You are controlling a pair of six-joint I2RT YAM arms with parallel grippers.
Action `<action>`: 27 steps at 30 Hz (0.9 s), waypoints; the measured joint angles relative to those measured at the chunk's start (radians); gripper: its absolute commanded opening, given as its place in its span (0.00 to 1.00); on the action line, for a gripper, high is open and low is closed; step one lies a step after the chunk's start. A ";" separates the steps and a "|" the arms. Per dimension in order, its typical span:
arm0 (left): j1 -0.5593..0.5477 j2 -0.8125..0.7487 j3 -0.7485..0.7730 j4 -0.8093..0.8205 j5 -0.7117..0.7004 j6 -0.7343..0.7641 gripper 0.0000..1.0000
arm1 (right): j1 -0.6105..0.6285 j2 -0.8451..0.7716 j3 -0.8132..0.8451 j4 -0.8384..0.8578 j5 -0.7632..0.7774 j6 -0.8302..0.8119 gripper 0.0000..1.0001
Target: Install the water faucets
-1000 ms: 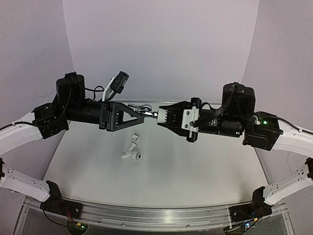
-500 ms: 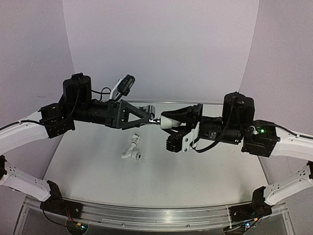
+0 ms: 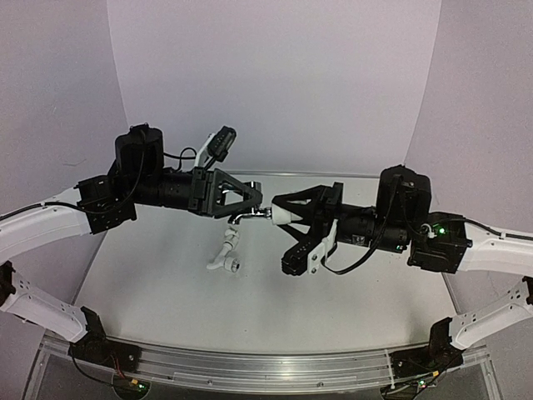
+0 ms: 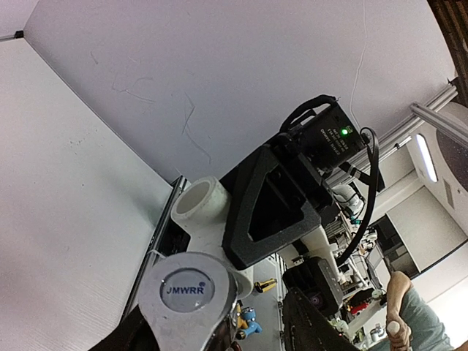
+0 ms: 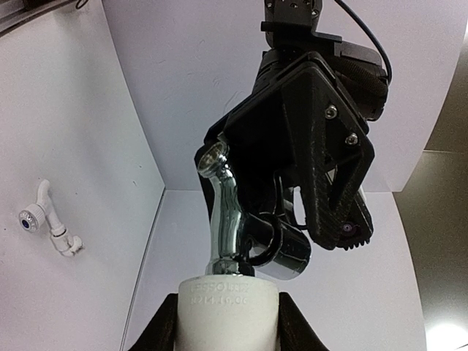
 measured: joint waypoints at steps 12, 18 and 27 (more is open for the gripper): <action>0.001 0.000 0.000 0.023 0.009 0.010 0.44 | 0.001 0.005 -0.001 0.033 0.025 0.055 0.00; 0.004 0.000 0.000 0.022 0.003 0.044 0.26 | 0.004 0.015 -0.001 0.046 0.034 0.124 0.00; 0.008 -0.025 0.000 0.020 -0.035 0.098 0.00 | 0.012 0.050 0.073 -0.016 0.048 0.338 0.00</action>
